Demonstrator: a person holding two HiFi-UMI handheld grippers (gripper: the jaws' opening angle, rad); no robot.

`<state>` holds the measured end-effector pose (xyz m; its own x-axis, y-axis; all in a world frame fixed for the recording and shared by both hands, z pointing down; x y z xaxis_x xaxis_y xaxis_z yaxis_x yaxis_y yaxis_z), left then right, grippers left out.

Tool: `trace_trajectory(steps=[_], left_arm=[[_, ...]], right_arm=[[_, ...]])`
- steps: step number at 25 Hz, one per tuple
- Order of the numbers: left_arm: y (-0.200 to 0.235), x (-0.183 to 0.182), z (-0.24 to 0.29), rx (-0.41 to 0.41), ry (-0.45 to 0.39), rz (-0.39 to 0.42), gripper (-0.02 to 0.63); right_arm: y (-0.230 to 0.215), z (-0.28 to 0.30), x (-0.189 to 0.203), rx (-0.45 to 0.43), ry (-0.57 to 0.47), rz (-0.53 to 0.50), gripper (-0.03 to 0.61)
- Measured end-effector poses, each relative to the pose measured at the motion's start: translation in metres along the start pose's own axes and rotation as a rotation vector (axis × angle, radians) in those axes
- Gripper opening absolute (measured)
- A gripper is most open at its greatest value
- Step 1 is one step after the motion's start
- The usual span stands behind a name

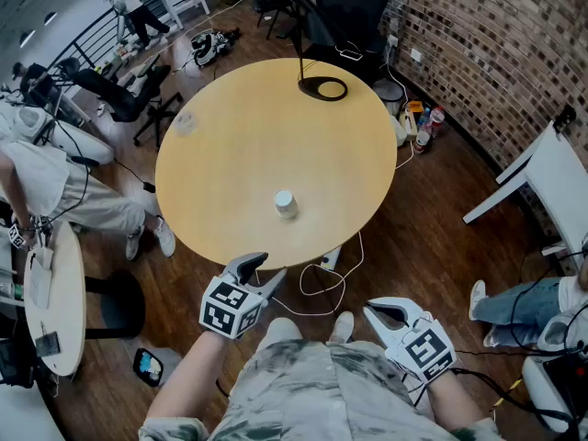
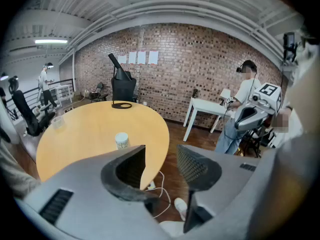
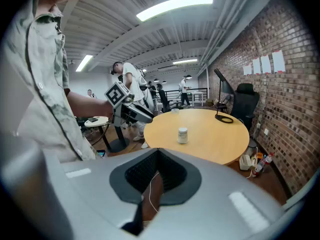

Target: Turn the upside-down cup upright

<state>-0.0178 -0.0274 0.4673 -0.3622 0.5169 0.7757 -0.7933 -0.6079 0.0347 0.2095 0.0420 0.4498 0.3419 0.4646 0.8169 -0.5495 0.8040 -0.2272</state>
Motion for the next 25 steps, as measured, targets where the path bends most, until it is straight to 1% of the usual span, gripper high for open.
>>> trace_trajectory(steps=[3,5,7,10,14,18,21,23,25], left_arm=[[0.033,-0.007,0.040,-0.002,0.103,0.062,0.235],[0.055,-0.008,0.068,0.002,0.175,0.102,0.261],[0.074,-0.008,0.094,0.002,0.238,0.141,0.277],[0.098,-0.004,0.128,0.019,0.333,0.202,0.312],[0.127,0.007,0.167,0.058,0.461,0.282,0.325],[0.134,0.012,0.200,0.119,0.541,0.345,0.328],[0.133,0.019,0.213,0.174,0.600,0.384,0.327],[0.133,0.024,0.221,0.189,0.632,0.421,0.323],[0.132,0.028,0.227,0.199,0.644,0.448,0.305]], right_arm=[[-0.017,0.004,-0.012,0.014,0.001,-0.002,0.003],[-0.028,0.006,-0.013,0.027,0.002,-0.005,0.002],[-0.037,0.005,-0.016,0.059,0.001,0.005,0.003],[-0.049,0.003,-0.023,0.126,-0.001,0.053,0.003],[-0.061,0.011,-0.035,0.189,-0.024,0.083,0.002],[-0.065,0.015,-0.040,0.240,-0.021,0.113,0.003],[-0.064,0.020,-0.043,0.266,-0.015,0.128,0.003],[-0.065,0.023,-0.044,0.279,-0.010,0.135,0.003],[-0.066,0.026,-0.044,0.289,0.000,0.143,0.003]])
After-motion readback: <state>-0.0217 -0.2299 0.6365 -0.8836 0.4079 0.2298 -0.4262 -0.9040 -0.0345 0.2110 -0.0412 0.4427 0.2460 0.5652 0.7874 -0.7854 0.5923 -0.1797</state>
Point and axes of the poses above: the fingertips, and each gripper's own axes: z forward along the fingers, y to its left, x out of its underside, the point moved 3 cm from there along -z, backward along the fingers, and after that the axes turned 6 degrees about z, right-handed, at the moved point
